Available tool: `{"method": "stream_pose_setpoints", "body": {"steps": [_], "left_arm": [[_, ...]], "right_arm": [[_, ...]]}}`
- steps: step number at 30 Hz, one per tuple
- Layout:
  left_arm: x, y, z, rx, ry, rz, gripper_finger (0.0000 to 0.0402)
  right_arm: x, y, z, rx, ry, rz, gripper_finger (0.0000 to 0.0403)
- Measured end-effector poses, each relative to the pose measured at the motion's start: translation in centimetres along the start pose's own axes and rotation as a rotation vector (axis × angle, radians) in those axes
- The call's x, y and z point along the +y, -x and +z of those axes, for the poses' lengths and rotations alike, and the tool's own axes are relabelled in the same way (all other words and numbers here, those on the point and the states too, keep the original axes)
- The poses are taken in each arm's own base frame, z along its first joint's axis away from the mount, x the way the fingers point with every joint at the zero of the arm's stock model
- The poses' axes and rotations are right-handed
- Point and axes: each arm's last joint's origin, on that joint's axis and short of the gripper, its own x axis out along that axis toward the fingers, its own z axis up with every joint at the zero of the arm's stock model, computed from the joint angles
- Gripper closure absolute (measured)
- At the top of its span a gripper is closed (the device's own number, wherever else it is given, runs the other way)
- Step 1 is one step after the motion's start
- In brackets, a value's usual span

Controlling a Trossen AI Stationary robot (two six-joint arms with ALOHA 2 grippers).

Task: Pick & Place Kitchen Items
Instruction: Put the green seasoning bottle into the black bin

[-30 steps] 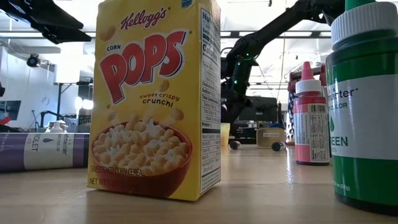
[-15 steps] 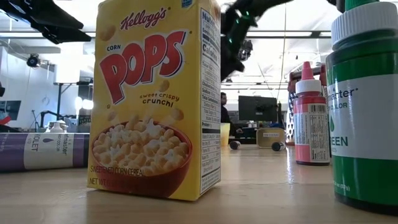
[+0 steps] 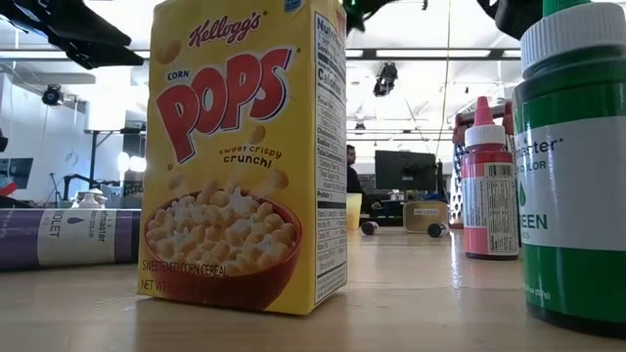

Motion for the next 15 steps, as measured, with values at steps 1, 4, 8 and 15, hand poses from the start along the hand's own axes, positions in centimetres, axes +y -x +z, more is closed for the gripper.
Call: {"method": "stream_pose_setpoints", "body": {"steps": [1,4,8,15], "left_arm": [[0.0,0.0,0.0,0.0,0.0,0.0,0.0062],[0.0,0.0,0.0,0.002,-0.001,0.0,0.0062],[0.0,0.0,0.0,0.002,-0.001,0.0,0.0062],[0.0,0.0,0.0,0.002,0.0,0.0,0.0062]], "right_arm": [[-0.3,-0.2,0.0,-0.008,-0.006,0.016,0.0394],[-0.9,-1.3,-0.3,0.0,-0.026,0.042,0.0394],[-1.3,-4.0,-1.1,0.067,-0.045,0.047,0.0394],[-0.5,-9.3,-3.0,0.179,-0.052,0.114,0.0394]]}}
